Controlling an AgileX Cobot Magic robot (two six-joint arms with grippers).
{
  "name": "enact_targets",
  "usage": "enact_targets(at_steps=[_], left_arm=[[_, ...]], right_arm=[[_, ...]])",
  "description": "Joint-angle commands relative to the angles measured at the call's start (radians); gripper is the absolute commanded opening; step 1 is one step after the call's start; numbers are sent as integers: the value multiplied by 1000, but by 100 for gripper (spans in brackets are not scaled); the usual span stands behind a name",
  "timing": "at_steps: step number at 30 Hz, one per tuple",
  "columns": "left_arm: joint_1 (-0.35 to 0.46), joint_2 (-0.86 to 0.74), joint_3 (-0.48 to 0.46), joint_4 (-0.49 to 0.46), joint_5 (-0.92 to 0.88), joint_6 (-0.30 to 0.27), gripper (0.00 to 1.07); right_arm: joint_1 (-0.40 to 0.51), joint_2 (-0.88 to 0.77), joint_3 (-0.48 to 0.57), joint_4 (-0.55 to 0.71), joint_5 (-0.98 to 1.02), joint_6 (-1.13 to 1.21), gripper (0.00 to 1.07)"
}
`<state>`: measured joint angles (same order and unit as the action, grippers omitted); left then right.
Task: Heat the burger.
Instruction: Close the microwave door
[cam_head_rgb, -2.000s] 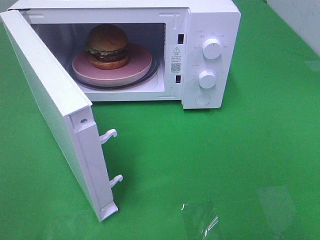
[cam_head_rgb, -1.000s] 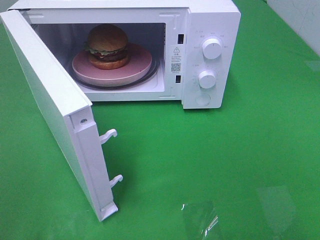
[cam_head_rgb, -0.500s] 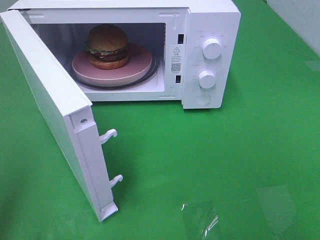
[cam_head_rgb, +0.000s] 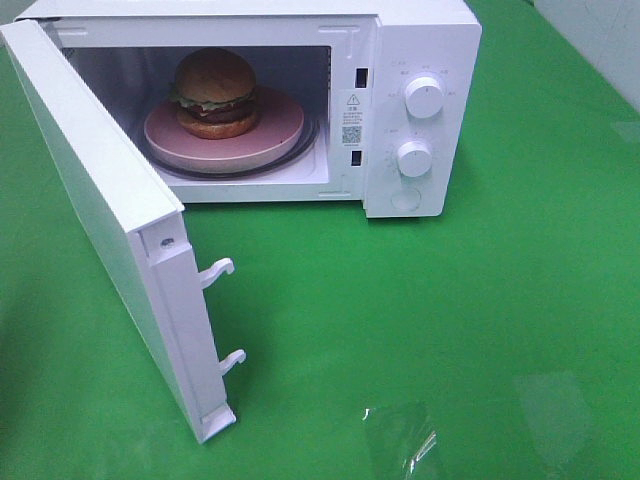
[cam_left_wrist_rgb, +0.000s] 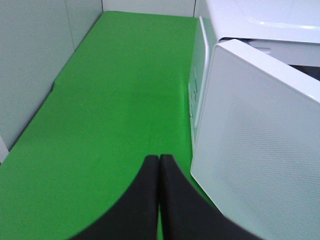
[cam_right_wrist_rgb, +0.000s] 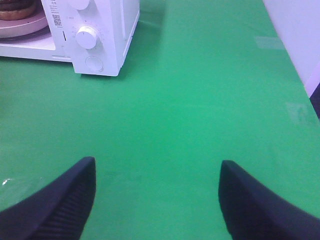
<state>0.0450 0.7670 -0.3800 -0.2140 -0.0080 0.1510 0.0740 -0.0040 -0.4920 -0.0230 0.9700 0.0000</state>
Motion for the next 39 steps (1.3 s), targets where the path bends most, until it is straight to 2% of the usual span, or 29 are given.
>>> enact_targets(at_steps=[1, 2, 4, 5, 8, 10, 13, 14, 15, 17, 18, 19, 20, 21, 22, 24, 25, 26, 29, 30, 31, 33, 37, 39], left_arm=[[-6, 24, 45, -7, -152, 3, 0], [-6, 53, 80, -4, -250, 1, 0], [-6, 70, 92, -3, -287, -2, 0], [-6, 102, 118, -3, -371, -9, 0], [-6, 140, 135, -3, -426, -10, 0], [-6, 240, 137, 17, -478, -39, 0], [-6, 262, 137, 34, -490, -52, 0], [-6, 317, 137, 83, -537, -84, 0], [-6, 317, 137, 83, -537, -84, 0], [-6, 390, 137, 180, -626, -151, 0], [-6, 390, 137, 180, -626, -151, 0], [-6, 440, 136, 244, -675, -199, 0], [-6, 440, 136, 244, -675, -199, 0], [-6, 480, 129, 317, -691, -235, 0], [-6, 480, 129, 317, -691, -235, 0], [-6, 547, 100, 414, -695, -239, 0], [-6, 547, 100, 414, -695, -239, 0], [-6, 575, 78, 453, -695, -254, 0], [-6, 588, 63, 470, -695, -269, 0], [-6, 612, 38, 499, -698, -298, 0], [-6, 612, 38, 499, -698, -298, 0], [-6, 673, -12, 561, -700, -328, 0], [-6, 732, -28, 634, -743, -358, 0], [-6, 746, -28, 634, -760, -360, 0]], right_arm=[[-4, -28, 1, -1, -9, 0, 67], [-4, -28, 1, -1, -9, 0, 67], [-4, -28, 1, -1, -9, 0, 67], [-4, -28, 1, -1, -9, 0, 66], [-4, -28, 1, -1, -9, 0, 66], [-4, -28, 1, -1, -9, 0, 66], [-4, -28, 1, -1, -9, 0, 66], [-4, -28, 1, -1, -9, 0, 66], [-4, -28, 1, -1, -9, 0, 66], [-4, -28, 1, -1, -9, 0, 66], [-4, -28, 1, -1, -9, 0, 66], [-4, -28, 1, -1, -9, 0, 66], [-4, -28, 1, -1, -9, 0, 66], [-4, -28, 1, -1, -9, 0, 66], [-4, -28, 1, -1, -9, 0, 66], [-4, -28, 1, -1, -9, 0, 66], [-4, -28, 1, -1, -9, 0, 66], [-4, -28, 1, -1, -9, 0, 66], [-4, -28, 1, -1, -9, 0, 66], [-4, -28, 1, -1, -9, 0, 66], [-4, -28, 1, -1, -9, 0, 66], [-4, -28, 1, -1, -9, 0, 66], [-4, -28, 1, -1, -9, 0, 66], [-4, -28, 1, -1, -9, 0, 66]])
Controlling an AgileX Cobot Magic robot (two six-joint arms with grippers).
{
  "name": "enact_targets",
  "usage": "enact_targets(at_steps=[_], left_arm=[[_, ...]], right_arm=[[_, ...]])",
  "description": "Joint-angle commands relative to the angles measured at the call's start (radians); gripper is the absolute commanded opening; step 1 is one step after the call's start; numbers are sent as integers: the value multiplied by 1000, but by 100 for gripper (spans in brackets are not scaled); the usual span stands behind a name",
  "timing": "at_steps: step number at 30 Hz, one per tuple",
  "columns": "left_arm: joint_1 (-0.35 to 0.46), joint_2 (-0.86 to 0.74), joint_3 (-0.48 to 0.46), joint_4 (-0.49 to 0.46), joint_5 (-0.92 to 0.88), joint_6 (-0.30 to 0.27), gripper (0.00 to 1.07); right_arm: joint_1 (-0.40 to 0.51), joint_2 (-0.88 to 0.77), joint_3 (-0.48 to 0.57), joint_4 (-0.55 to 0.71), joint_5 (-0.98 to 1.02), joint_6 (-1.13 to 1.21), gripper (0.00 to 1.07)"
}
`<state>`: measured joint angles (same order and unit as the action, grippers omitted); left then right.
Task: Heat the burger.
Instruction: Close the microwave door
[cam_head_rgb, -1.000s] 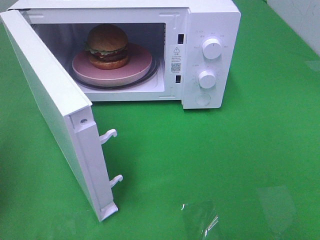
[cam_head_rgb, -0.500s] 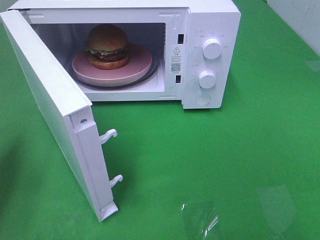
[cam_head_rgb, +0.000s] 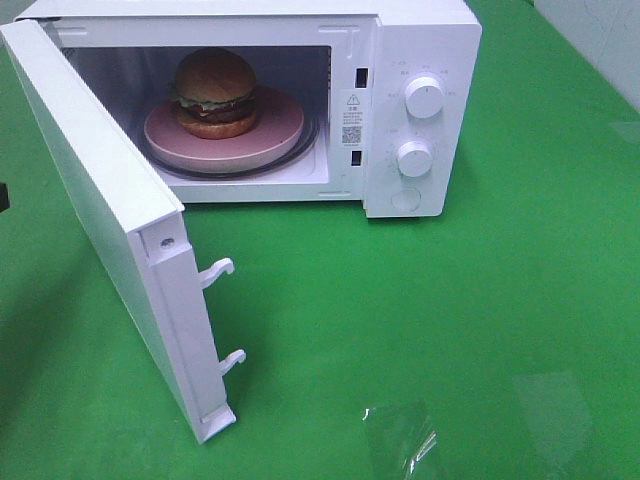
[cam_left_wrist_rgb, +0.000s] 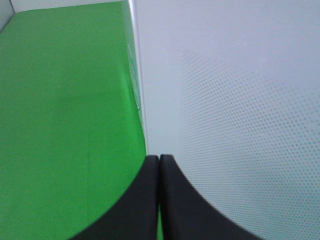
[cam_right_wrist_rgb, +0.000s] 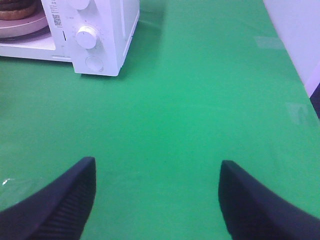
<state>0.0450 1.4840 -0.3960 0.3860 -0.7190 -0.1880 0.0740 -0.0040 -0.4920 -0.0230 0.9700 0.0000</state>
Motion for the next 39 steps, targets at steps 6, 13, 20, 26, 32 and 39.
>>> enact_targets(at_steps=[6, 13, 20, 26, 32, 39], left_arm=[[-35, 83, -12, 35, -71, -35, 0], [-155, 144, -58, 23, -62, 6, 0], [-227, 186, -116, 11, -53, 12, 0], [-297, 227, -176, -54, -49, 12, 0], [-360, 273, -236, -121, -42, 24, 0], [-431, 330, -323, -163, -15, 26, 0]], right_arm=[[-4, -28, 1, -1, -9, 0, 66], [-4, -28, 1, -1, -9, 0, 66], [-4, -28, 1, -1, -9, 0, 66], [-4, -28, 1, -1, -9, 0, 66], [-4, -28, 1, 0, -9, 0, 66], [-4, -28, 1, 0, -9, 0, 66]])
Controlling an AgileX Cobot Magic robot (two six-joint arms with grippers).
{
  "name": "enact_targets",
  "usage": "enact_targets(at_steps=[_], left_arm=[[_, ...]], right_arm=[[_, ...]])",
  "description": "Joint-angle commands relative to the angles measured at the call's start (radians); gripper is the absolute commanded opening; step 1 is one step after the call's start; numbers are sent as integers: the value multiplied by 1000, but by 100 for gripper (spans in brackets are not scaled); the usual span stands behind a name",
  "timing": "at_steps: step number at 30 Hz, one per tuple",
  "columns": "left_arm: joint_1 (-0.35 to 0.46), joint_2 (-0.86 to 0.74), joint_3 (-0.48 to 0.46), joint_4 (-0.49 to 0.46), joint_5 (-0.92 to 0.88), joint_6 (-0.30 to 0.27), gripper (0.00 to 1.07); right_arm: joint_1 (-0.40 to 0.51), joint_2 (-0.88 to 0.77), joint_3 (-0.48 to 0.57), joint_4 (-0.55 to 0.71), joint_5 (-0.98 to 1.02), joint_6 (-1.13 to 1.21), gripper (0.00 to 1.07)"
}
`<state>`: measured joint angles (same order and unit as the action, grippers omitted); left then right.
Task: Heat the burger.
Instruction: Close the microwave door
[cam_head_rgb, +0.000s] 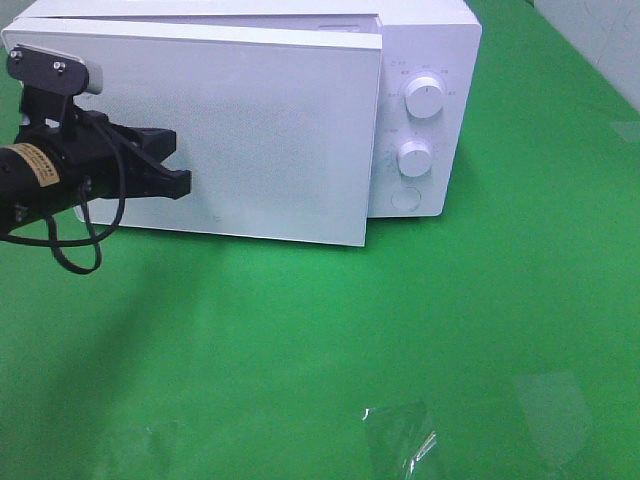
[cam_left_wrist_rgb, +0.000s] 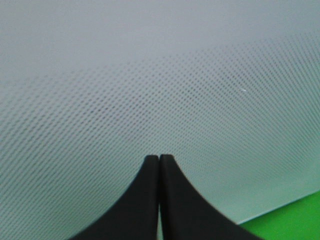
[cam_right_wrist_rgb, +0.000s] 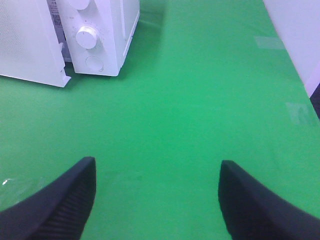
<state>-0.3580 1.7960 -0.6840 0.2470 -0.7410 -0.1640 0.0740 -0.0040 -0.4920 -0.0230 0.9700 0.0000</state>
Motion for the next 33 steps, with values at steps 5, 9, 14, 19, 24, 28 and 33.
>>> enact_targets(at_steps=[5, 9, 14, 19, 24, 28, 33], left_arm=[[-72, 60, -114, -35, 43, 7, 0], [-105, 95, -173, -61, 58, 6, 0], [-143, 134, -252, -101, 88, 7, 0], [-168, 175, -326, -115, 109, 11, 0], [-187, 211, -398, -132, 128, 14, 0], [-191, 242, -455, -154, 156, 14, 0], [-191, 259, -499, -168, 184, 10, 0]], right_arm=[[-4, -28, 1, 0, -9, 0, 66], [-4, -28, 1, 0, -9, 0, 66], [-4, -28, 1, 0, -9, 0, 66], [-4, -28, 1, 0, -9, 0, 66], [-4, -28, 1, 0, -9, 0, 66], [-4, -28, 1, 0, -9, 0, 66], [-4, -28, 1, 0, -9, 0, 66]])
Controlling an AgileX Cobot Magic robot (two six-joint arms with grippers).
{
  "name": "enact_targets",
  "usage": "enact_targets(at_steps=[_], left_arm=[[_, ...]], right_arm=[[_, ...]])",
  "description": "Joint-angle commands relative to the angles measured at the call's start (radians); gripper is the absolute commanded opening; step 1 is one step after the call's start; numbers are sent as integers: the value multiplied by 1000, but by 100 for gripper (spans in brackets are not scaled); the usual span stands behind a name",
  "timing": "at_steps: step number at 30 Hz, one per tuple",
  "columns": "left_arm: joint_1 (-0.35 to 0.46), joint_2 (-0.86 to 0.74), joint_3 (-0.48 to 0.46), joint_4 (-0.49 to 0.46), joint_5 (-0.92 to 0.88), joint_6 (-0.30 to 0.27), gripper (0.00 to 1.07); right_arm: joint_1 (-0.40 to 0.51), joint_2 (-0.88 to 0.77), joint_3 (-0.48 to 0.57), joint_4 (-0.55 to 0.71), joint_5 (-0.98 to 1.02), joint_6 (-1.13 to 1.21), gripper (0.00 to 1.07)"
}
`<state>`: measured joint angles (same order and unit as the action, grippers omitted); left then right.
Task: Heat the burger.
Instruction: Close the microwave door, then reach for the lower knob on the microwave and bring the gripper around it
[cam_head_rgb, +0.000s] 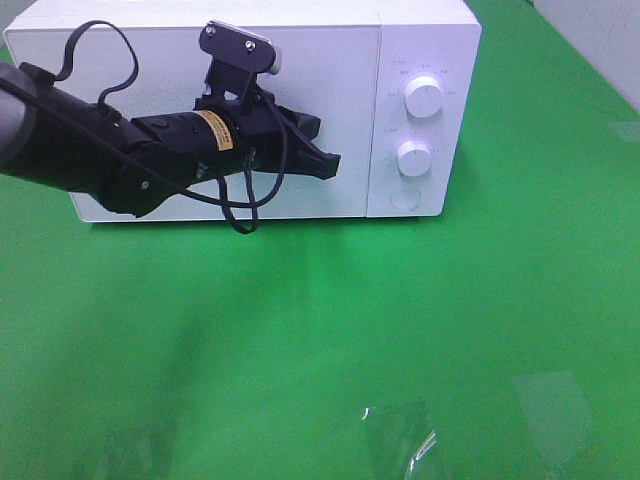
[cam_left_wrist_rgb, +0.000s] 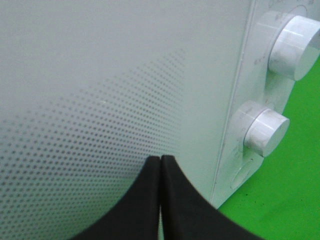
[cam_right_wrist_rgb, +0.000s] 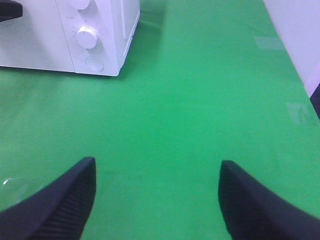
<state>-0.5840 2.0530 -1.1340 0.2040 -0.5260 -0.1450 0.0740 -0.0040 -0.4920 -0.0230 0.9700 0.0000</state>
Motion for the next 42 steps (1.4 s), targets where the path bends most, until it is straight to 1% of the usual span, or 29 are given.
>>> enact_targets(at_steps=[1, 5, 10, 12, 13, 14, 15, 16, 17, 18, 19, 20, 21, 22, 23, 24, 25, 26, 28, 29, 31, 32, 33, 35, 36, 37, 38, 39, 42], left_arm=[[35, 2, -49, -125, -31, -9, 0], [15, -55, -4, -110, 54, -24, 0], [0, -92, 39, -111, 71, -25, 0], [-23, -146, 105, -111, 71, -24, 0], [-23, -146, 105, -111, 71, -24, 0], [-41, -180, 133, -111, 89, -24, 8], [-41, -180, 133, -111, 89, -24, 8], [-47, -196, 144, -111, 112, -24, 16], [-47, -196, 144, -111, 112, -24, 16], [-60, -222, 159, -108, 185, -24, 38], [-68, -241, 166, -109, 258, -24, 68], [-68, -241, 166, -109, 258, -24, 68], [-69, -255, 166, -109, 364, -32, 99], [-69, -255, 166, -109, 364, -32, 99], [-69, -276, 166, -110, 469, -34, 100], [-69, -276, 166, -110, 469, -34, 100], [-69, -296, 166, -109, 581, -34, 99], [-69, -296, 166, -109, 581, -34, 99], [-69, -327, 165, -110, 730, -34, 99], [-69, -327, 165, -110, 730, -34, 99], [-69, -347, 165, -110, 822, -34, 99], [-69, -373, 165, -113, 924, -34, 99], [-69, -373, 165, -113, 924, -34, 99], [-69, -411, 165, -113, 1064, -34, 99], [-69, -411, 165, -113, 1064, -34, 99], [-69, -439, 165, -124, 1161, -34, 99], [-69, -439, 165, -124, 1161, -34, 99], [-69, -474, 165, -137, 1256, -32, 99], [-69, -525, 165, -139, 1359, -24, 99]], right_arm=[[-4, -28, 1, 0, -9, 0, 66], [-4, -28, 1, 0, -9, 0, 66], [-4, -28, 1, 0, -9, 0, 66], [-4, -28, 1, 0, -9, 0, 66], [-4, -28, 1, 0, -9, 0, 66], [-4, -28, 1, 0, -9, 0, 66], [-4, -28, 1, 0, -9, 0, 66], [-4, -28, 1, 0, -9, 0, 66], [-4, -28, 1, 0, -9, 0, 66], [-4, -28, 1, 0, -9, 0, 66], [-4, -28, 1, 0, -9, 0, 66], [-4, -28, 1, 0, -9, 0, 66], [-4, -28, 1, 0, -9, 0, 66], [-4, -28, 1, 0, -9, 0, 66], [-4, -28, 1, 0, -9, 0, 66], [-4, -28, 1, 0, -9, 0, 66], [-4, -28, 1, 0, -9, 0, 66], [-4, -28, 1, 0, -9, 0, 66], [-4, -28, 1, 0, -9, 0, 66], [-4, -28, 1, 0, -9, 0, 66], [-4, -28, 1, 0, -9, 0, 66], [-4, -28, 1, 0, -9, 0, 66], [-4, -28, 1, 0, -9, 0, 66], [-4, -28, 1, 0, -9, 0, 66], [-4, -28, 1, 0, -9, 0, 66], [-4, -28, 1, 0, -9, 0, 66], [-4, -28, 1, 0, -9, 0, 66], [-4, -28, 1, 1, -9, 0, 66], [-4, -28, 1, 1, -9, 0, 66]])
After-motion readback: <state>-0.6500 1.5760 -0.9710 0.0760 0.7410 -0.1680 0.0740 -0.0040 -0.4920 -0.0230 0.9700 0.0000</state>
